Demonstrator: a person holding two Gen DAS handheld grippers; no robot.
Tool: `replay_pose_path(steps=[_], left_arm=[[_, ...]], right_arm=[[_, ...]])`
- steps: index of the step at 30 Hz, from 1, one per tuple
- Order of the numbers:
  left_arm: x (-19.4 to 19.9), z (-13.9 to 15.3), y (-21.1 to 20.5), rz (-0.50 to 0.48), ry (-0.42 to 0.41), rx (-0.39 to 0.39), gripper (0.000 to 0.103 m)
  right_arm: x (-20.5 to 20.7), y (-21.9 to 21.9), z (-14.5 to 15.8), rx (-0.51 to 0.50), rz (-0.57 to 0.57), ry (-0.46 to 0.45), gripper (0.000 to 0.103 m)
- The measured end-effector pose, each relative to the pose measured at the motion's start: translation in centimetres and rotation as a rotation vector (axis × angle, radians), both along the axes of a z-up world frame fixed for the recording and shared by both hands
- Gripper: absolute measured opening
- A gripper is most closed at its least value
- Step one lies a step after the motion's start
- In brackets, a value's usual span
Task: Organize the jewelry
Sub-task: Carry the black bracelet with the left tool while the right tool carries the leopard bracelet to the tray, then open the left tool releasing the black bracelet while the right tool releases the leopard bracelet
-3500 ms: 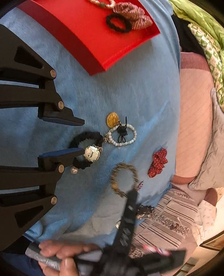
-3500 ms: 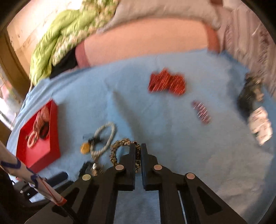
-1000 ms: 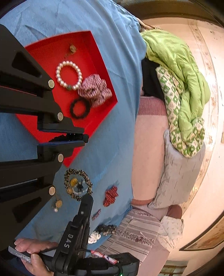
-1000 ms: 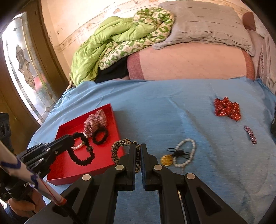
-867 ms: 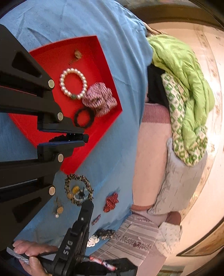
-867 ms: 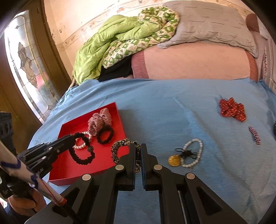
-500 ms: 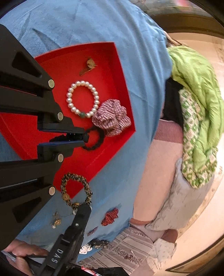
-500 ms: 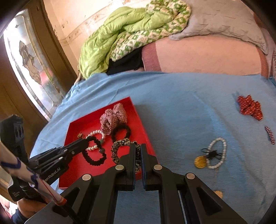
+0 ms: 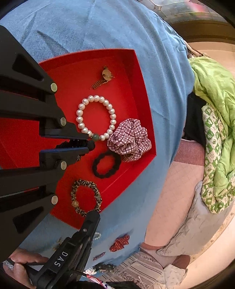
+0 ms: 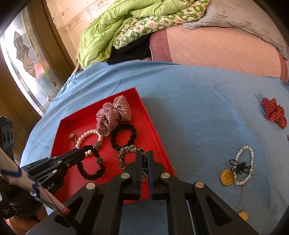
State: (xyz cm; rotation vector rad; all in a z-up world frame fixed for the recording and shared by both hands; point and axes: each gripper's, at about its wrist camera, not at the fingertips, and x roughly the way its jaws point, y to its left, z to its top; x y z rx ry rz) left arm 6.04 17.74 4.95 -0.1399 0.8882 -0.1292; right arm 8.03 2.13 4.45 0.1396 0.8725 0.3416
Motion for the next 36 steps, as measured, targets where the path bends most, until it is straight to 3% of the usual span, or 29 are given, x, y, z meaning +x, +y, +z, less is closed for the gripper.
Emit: replay_pose_path(steps=[16,31,36], left_arm=[[0.3,-0.6,0.0,0.014,0.014,0.031,0.007],[0.2,-0.4,0.1,0.022,0.015,0.038,0.01],[0.1,-0.2,0.3,0.033,0.002,0.041,0.024]], right_arm=[[0.4,0.4,-1.3,-0.049,0.018,-0.001,0.007],[0.3,0.3,-1.0,-0.027,0.027,0.012,0.008],[0.1,0.3,-0.8,-0.013,0.03,0.017,0.011]])
